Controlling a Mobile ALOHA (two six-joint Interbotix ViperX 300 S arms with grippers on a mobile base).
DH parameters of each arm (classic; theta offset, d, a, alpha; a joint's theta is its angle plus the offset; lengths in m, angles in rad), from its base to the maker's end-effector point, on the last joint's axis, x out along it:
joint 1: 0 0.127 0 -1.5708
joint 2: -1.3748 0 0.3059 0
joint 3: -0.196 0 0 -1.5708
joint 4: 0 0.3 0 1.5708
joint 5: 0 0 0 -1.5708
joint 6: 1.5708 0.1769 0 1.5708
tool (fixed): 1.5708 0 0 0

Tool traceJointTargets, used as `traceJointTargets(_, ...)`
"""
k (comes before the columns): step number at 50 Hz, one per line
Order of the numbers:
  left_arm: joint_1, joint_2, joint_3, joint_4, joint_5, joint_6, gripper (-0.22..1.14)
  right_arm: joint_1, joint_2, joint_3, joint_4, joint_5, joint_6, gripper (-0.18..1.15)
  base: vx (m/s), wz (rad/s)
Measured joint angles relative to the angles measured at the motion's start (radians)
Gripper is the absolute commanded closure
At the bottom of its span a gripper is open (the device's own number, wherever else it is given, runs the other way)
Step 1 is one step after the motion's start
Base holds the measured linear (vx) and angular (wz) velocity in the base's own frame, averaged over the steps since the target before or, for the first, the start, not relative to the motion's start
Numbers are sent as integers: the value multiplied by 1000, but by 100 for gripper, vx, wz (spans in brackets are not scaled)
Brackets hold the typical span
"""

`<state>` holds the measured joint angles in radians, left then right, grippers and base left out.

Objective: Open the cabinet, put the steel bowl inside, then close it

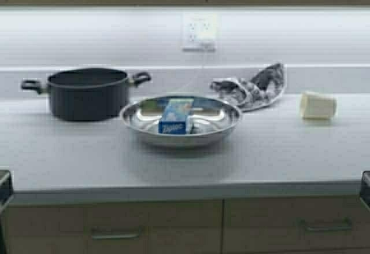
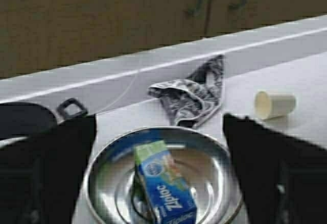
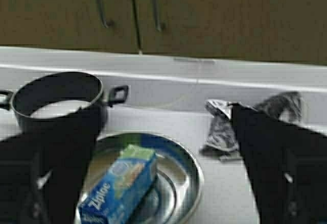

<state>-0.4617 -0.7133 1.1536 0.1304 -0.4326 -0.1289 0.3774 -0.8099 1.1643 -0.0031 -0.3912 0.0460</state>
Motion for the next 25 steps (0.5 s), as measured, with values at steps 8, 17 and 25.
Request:
traceJointTargets(8, -109, 255, -94, -74, -164, 72, -10, 44, 176, -60, 5, -138, -11, -7, 7, 1)
traceJointTargets(17, -224, 558, -319, -281, -331, 281, -10, 49, 396, -232, 49, -221, -71, -6, 3, 1)
traceJointTargets(25, -272, 787, -575, -443, -393, 360, -10, 48, 598, -449, 121, -225, -127, -6, 0, 0)
